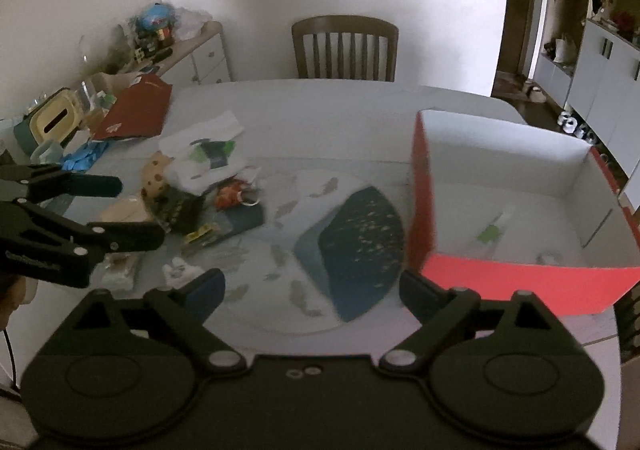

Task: Organize objects
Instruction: 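Grasp the cotton swab bag with the left tool while the right tool grasps the white cloth toy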

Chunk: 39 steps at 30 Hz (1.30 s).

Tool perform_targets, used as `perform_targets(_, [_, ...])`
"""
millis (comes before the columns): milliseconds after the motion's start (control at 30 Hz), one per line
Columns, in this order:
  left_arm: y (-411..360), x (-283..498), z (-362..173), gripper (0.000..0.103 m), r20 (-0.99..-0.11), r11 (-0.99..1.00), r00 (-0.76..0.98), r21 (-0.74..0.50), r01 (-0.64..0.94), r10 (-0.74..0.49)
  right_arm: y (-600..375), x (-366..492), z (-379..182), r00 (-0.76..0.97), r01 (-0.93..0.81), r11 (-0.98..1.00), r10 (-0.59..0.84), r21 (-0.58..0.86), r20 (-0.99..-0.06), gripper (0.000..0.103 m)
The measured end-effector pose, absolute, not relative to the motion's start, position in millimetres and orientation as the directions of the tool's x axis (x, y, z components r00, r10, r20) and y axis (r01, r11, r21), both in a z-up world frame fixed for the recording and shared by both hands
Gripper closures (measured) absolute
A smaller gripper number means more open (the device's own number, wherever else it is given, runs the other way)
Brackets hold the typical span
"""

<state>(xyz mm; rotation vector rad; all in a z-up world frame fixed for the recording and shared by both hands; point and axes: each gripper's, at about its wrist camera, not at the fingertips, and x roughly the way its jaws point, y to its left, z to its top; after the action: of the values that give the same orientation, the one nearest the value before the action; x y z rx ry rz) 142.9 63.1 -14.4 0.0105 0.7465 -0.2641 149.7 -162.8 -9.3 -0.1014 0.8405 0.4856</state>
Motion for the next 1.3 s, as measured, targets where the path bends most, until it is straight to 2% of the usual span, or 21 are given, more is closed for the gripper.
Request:
perform_targets(33, [70.2,140.2,-16.3,0.0,-0.672,0.968,0.703,-0.086,0.235,-0.231,-157.5,147.7,-11.0,0.564,-0.45,0.887,0.371,0.102,-0.738,0.009])
perform_targets(233, [105.3,124.4,-30.3,0.0,-0.684,0.975,0.7,-0.082,0.205,-0.205,-128.3,138.1,-22.4,0.547,-0.458,0.883,0.368,0.099,-0.752,0.009])
perform_targets(500, [139.1,109.7,-63.5,0.0,-0.742,0.985,0.65,-0.089,0.147,-0.164,-89.6,133.9,-43.0,0.526,-0.52,0.852,0.378,0.063,-0.762,0.009])
perform_targets(867, [154.4,111.6,-114.2,0.0,-0.813,0.995,0.575,-0.087,0.039,-0.094,-44.6,138.8,-80.5,0.452,-0.642,0.767,0.375,-0.003,-0.81,0.01])
perform_targets(1167, [160.5,126.2,-128.9,0.0,-0.82,0.992,0.568,-0.116,-0.057,-0.063,-23.6,148.2,-106.5,0.411,-0.688,0.725,0.364,-0.022,-0.836,0.013])
perform_targets(1300, [156.9,129.8,-131.7,0.0,-0.822,0.994,0.57,-0.071,-0.078,-0.014,-16.1,154.1,-112.8,0.402,-0.696,0.718,0.368,-0.019,-0.838,0.017])
